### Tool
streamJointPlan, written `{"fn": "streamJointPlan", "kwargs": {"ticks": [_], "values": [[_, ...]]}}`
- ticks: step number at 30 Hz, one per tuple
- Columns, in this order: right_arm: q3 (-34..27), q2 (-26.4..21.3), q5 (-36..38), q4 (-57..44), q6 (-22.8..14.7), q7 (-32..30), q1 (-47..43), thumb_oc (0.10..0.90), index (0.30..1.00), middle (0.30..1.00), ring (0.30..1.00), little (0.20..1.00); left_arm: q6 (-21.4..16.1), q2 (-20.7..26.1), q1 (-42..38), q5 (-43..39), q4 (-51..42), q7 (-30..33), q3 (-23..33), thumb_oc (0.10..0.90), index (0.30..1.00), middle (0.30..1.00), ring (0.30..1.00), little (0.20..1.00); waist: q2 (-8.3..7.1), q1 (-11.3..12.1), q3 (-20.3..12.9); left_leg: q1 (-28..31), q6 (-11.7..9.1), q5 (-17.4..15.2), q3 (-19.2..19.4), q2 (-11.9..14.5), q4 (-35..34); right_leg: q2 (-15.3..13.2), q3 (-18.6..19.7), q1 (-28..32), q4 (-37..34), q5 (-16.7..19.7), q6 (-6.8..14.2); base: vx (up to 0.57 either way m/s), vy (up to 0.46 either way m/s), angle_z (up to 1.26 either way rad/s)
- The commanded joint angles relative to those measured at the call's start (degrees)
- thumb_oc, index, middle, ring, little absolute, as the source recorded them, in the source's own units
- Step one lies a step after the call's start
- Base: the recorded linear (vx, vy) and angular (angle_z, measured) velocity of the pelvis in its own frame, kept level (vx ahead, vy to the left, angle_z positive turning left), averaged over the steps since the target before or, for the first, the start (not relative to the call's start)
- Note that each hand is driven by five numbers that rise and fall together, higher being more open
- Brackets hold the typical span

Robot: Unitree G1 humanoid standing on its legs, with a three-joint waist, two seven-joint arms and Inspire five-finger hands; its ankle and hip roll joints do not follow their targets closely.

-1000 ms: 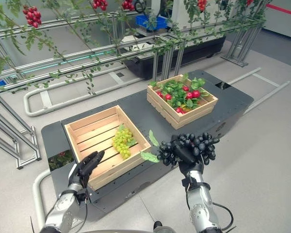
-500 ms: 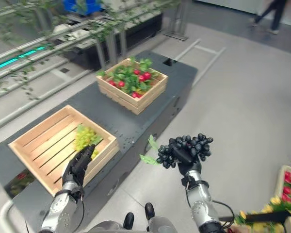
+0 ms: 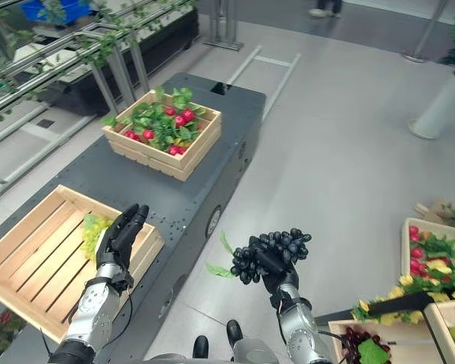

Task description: Pick up the fruits from the basket on one side to the basket on the other side

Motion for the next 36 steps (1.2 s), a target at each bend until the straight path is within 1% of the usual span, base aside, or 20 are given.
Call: {"fn": "streamJointPlan", "kwargs": {"ticks": [1, 3, 5, 6, 7, 9, 10, 11, 12, 14, 17, 20, 27, 29, 31, 32, 33, 34, 35, 36], "values": [[1.10, -0.89, -3.48, -4.20, 5.58, 9.69, -2.36, 0.400, 0.300, 0.300, 0.300, 0.300, -6.76, 4.12, -0.61, 1.70, -5.77, -0.51, 2.90, 0.800, 0.900, 0.900, 0.900, 0.900, 1.24, 1.82, -1.41, 0.62, -2.70, -7.22, 4.23, 0.15, 0.09, -8.09, -14.18, -2.84, 10.45, 3.63, 1.77, -0.17, 0.072, -1.68], [2.52, -0.83, -3.50, -2.02, 7.35, 10.34, -2.25, 0.400, 0.300, 0.300, 0.300, 0.300, -6.38, 4.96, 0.42, 0.62, -6.08, -2.34, 4.37, 0.800, 0.900, 0.900, 0.900, 0.900, 2.31, 2.71, -1.36, 0.18, -2.13, -6.50, 6.13, 0.96, 0.09, -9.72, -16.05, -1.35, 19.86, -1.61, -0.14, -0.11, 0.023, -1.65], [2.92, -0.66, -2.57, -1.22, 7.76, 9.78, -2.15, 0.400, 0.300, 0.300, 0.300, 0.300, -6.26, 5.04, 0.58, 0.30, -5.86, -2.53, 4.50, 0.800, 0.900, 0.900, 0.900, 0.900, 2.33, 3.10, -1.48, 0.60, -2.13, -6.93, 6.23, 0.86, 0.09, -10.79, -17.17, 0.11, 21.62, -3.36, -0.14, -0.01, -0.047, -0.92], [3.68, 0.17, -2.26, 1.45, 8.34, 10.48, -2.61, 0.400, 0.300, 0.300, 0.300, 0.300, -6.60, 4.95, 0.93, -0.08, -4.94, -1.88, 4.70, 0.800, 0.900, 0.900, 0.900, 0.900, 2.38, 4.68, -1.97, 0.18, -2.30, -7.27, 8.45, 1.30, 0.70, -14.16, -20.88, 3.09, 22.78, -4.13, -0.49, 0.00, -0.119, -0.47], [4.14, 0.98, -2.56, 3.22, 8.54, 10.58, -3.01, 0.400, 0.300, 0.300, 0.300, 0.300, -6.60, 4.80, 1.42, -0.54, -4.60, -1.76, 4.80, 0.800, 0.900, 0.900, 0.900, 0.900, 2.20, 5.72, -2.28, 0.04, -2.68, -7.34, 10.06, 1.70, 0.92, -15.75, -23.31, 5.82, 20.63, -4.38, -0.30, 0.01, -0.195, -0.82], [4.73, 1.76, -2.88, 4.23, 9.16, 10.31, -3.37, 0.400, 0.300, 0.300, 0.300, 0.300, -6.47, 4.53, 1.91, -1.31, -4.56, -1.61, 4.90, 0.800, 0.900, 0.900, 0.900, 0.900, 1.92, 6.51, -2.54, 0.13, -3.29, -7.17, 11.49, 2.26, 0.92, -15.83, -25.28, 8.95, 15.92, -4.94, -0.17, 0.00, -0.209, -0.97], [5.77, 2.38, -4.40, 5.16, 10.34, 10.52, -3.56, 0.400, 0.300, 0.300, 0.300, 0.300, -6.26, 4.15, 2.43, -2.34, -4.31, -1.10, 5.17, 0.800, 0.900, 0.900, 0.900, 0.900, 1.35, 7.70, -3.38, -0.33, -4.63, -6.83, 14.72, 3.28, 1.22, -15.28, -29.43, 12.62, 5.80, -5.19, 0.53, -0.02, -0.237, -0.91], [6.05, 2.48, -5.42, 5.76, 11.31, 10.86, -3.75, 0.400, 0.300, 0.300, 0.300, 0.300, -6.15, 3.90, 2.80, -2.77, -4.11, -1.01, 5.37, 0.800, 0.900, 0.900, 0.900, 0.900, 1.27, 8.24, -3.65, -0.21, -5.37, -6.34, 16.82, 4.02, 1.12, -15.11, -31.62, 13.82, 1.79, -4.10, 0.77, -0.03, -0.323, -0.99], [6.75, 2.27, -6.80, 6.26, 13.29, 11.30, -4.10, 0.400, 0.300, 0.300, 0.300, 0.300, -5.51, 3.10, 3.20, -4.03, -3.80, -0.69, 5.75, 0.800, 0.900, 0.900, 0.900, 0.900, 1.02, 8.17, -4.04, -0.14, -6.25, -5.48, 18.70, 4.94, 0.70, -14.08, -30.73, 14.33, -0.82, -3.72, 1.39, -0.02, -0.222, -1.38], [7.26, 1.49, -7.12, 5.11, 14.18, 11.61, -3.51, 0.400, 0.300, 0.300, 0.300, 0.300, -5.09, 2.14, 3.21, -7.06, -3.67, -1.71, 5.96, 0.800, 0.900, 0.900, 0.900, 0.900, 0.52, 7.11, -4.23, -0.29, -7.07, -4.27, 19.04, 6.07, 0.50, -12.60, -28.32, 13.97, -3.11, -3.51, 1.53, 0.01, -0.230, -1.33], [6.91, 0.64, -7.59, 4.83, 14.36, 11.04, -2.43, 0.400, 0.300, 0.300, 0.300, 0.300, -5.27, 1.11, 2.45, -5.92, -3.83, -1.06, 4.97, 0.800, 0.900, 0.900, 0.900, 0.900, 0.15, 6.05, -4.34, -0.52, -7.74, -3.90, 18.52, 6.82, 0.69, -11.79, -27.42, 13.56, -3.29, -3.80, 1.64, 0.02, -0.155, -0.41], [6.45, 0.50, -6.91, 4.81, 13.61, 10.15, -1.86, 0.400, 0.300, 0.300, 0.300, 0.300, -4.79, 0.73, 1.81, -5.28, -4.23, -0.05, 4.01, 0.800, 0.900, 0.900, 0.900, 0.900, 0.08, 5.30, -4.22, -0.09, -7.87, -3.71, 18.28, 7.03, 0.26, -11.61, -27.21, 13.28, -3.29, -3.73, 1.68, 0.02, -0.110, -0.06], [4.56, 1.46, -4.50, 4.37, 9.19, 6.49, 0.14, 0.400, 0.300, 0.300, 0.300, 0.300, -3.13, -0.34, 1.15, -5.17, -3.74, -0.37, 1.96, 0.800, 0.900, 0.900, 0.900, 0.900, 0.27, 2.49, -3.86, 1.40, -7.57, -4.56, 18.00, 7.31, 0.14, -10.30, -24.85, 11.77, -1.56, -4.76, 0.58, 0.04, -0.130, -0.04], [3.90, 1.73, -4.84, 4.08, 8.54, 5.41, 0.62, 0.400, 0.300, 0.300, 0.300, 0.300, -2.58, -0.67, 2.14, -5.62, -3.56, -0.13, 1.96, 0.800, 0.900, 0.900, 0.900, 0.900, 0.22, 1.69, -3.80, 1.45, -7.65, -5.23, 18.85, 7.64, 1.58, -9.52, -23.86, 11.33, -1.09, -5.29, -0.10, 0.06, -0.167, -0.20], [3.68, 1.54, -5.63, 3.49, 8.37, 4.71, 0.73, 0.400, 0.300, 0.300, 0.300, 0.300, -2.88, -1.22, 3.21, -5.98, -4.04, 0.15, 2.00, 0.800, 0.900, 0.900, 0.900, 0.900, -0.31, 1.47, -3.13, -0.61, -7.95, -7.24, 19.30, 8.41, 8.19, -9.19, -22.82, 10.68, -0.07, -5.82, -1.35, 0.02, -0.142, -0.18], [3.69, 0.83, -6.16, 3.42, 7.41, 4.95, 0.61, 0.400, 0.300, 0.300, 0.300, 0.300, -3.51, -1.34, 3.68, -6.43, -4.67, 0.50, 1.54, 0.800, 0.900, 0.900, 0.900, 0.900, -0.77, 1.77, -1.86, -4.53, -8.55, -7.74, 17.88, 9.10, 16.29, -9.20, -21.61, 10.15, 1.23, -6.18, -2.37, -0.06, -0.107, -0.29], [3.84, -0.13, -6.64, 3.36, 6.13, 5.27, 0.23, 0.400, 0.300, 0.300, 0.300, 0.300, -4.22, -1.42, 3.89, -7.19, -5.13, 0.49, 1.04, 0.800, 0.900, 0.900, 0.900, 0.900, -0.74, 2.19, -0.51, -8.99, -9.41, -6.77, 14.93, 9.55, 22.28, -8.89, -20.14, 9.36, 2.95, -6.90, -3.27, -0.14, -0.049, -0.51], [4.27, -1.46, -6.98, 3.34, 4.97, 5.10, -1.03, 0.400, 0.300, 0.300, 0.300, 0.300, -5.38, -1.54, 3.51, -7.94, -5.43, 1.03, 0.23, 0.800, 0.900, 0.900, 0.900, 0.900, -0.28, 2.93, 0.99, -13.11, -10.18, -4.65, 9.51, 8.84, 23.12, -8.48, -17.83, 7.91, 5.81, -8.25, -3.81, -0.23, 0.060, -0.54], [4.94, -2.44, -6.93, 3.19, 3.88, 4.79, -2.86, 0.400, 0.300, 0.300, 0.300, 0.300, -6.42, -1.66, 2.68, -8.46, -5.46, 1.50, -0.42, 0.800, 0.900, 0.900, 0.900, 0.900, 0.30, 3.41, 1.91, -14.13, -9.31, -3.50, 6.63, 7.81, 18.81, -8.24, -16.53, 5.46, 8.31, -9.03, -3.97, -0.25, 0.180, -0.61], [5.32, -3.35, -6.63, 3.56, 2.78, 5.04, -4.80, 0.400, 0.300, 0.300, 0.300, 0.300, -7.26, -1.33, 1.69, -8.67, -5.21, 2.05, -0.93, 0.800, 0.900, 0.900, 0.900, 0.900, 0.84, 3.51, 3.01, -12.68, -7.91, -5.16, 7.10, 7.57, 15.51, -8.31, -16.51, 2.90, 11.09, -10.30, -3.90, -0.17, 0.224, -0.91]]}}
